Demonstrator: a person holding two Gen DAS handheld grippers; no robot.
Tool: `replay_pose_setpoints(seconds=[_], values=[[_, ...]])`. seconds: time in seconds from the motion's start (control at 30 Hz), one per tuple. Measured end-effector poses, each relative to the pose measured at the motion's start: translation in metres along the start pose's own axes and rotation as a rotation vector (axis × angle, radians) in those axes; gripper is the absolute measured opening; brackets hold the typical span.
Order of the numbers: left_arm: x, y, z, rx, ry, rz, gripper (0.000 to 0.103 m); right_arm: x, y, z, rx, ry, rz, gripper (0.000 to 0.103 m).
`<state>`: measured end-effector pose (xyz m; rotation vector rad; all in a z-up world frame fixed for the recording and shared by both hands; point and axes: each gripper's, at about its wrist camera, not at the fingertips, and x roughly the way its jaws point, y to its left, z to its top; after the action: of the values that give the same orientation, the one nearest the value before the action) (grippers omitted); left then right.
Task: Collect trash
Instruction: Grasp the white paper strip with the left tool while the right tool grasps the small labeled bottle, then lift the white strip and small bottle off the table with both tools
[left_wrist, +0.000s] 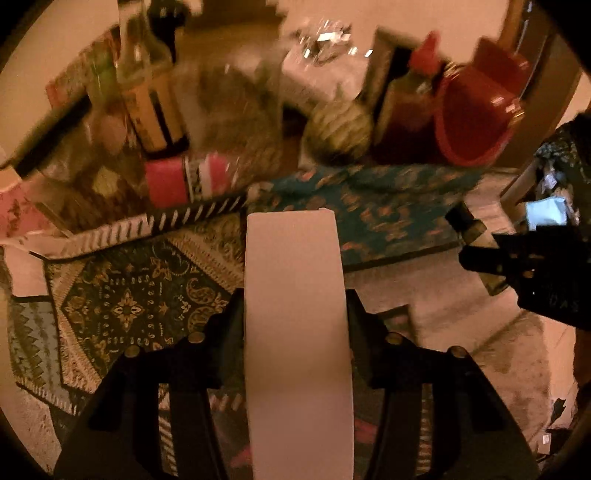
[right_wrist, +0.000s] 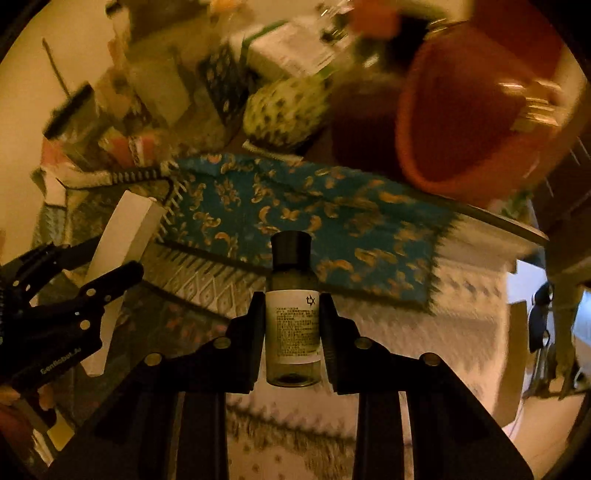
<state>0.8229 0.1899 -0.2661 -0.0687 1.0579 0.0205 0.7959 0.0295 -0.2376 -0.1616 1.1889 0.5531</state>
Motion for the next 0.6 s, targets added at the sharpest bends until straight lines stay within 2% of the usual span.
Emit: replay_pose_setpoints(seconds=[0.2,0.37,0.43,0.6], values=[[-0.087,-0.039,0.002,-0.014,-0.153,-0.017,0.051,-0.097,-0.033,-0.026,0.018,-0.18,0.014,0.026],[-0.159,-0.068,-0.015,-0.075,-0.29,-0.021,0.051,-0.171,-0.036,-0.053,0.004,-0.334,0.029,0.025],[-0.175,-0.079,-0.021,-0.1,-0.331,-0.016,0.051,-0.197,-0.034,-0.065,-0.011,-0.394,0.033,0.025],[-0.245,-0.104,-0.053,-0.144,-0.43,-0.004,0.051,-0.244,-0.027,-0.094,-0.043,-0.517,0.065,0.025]])
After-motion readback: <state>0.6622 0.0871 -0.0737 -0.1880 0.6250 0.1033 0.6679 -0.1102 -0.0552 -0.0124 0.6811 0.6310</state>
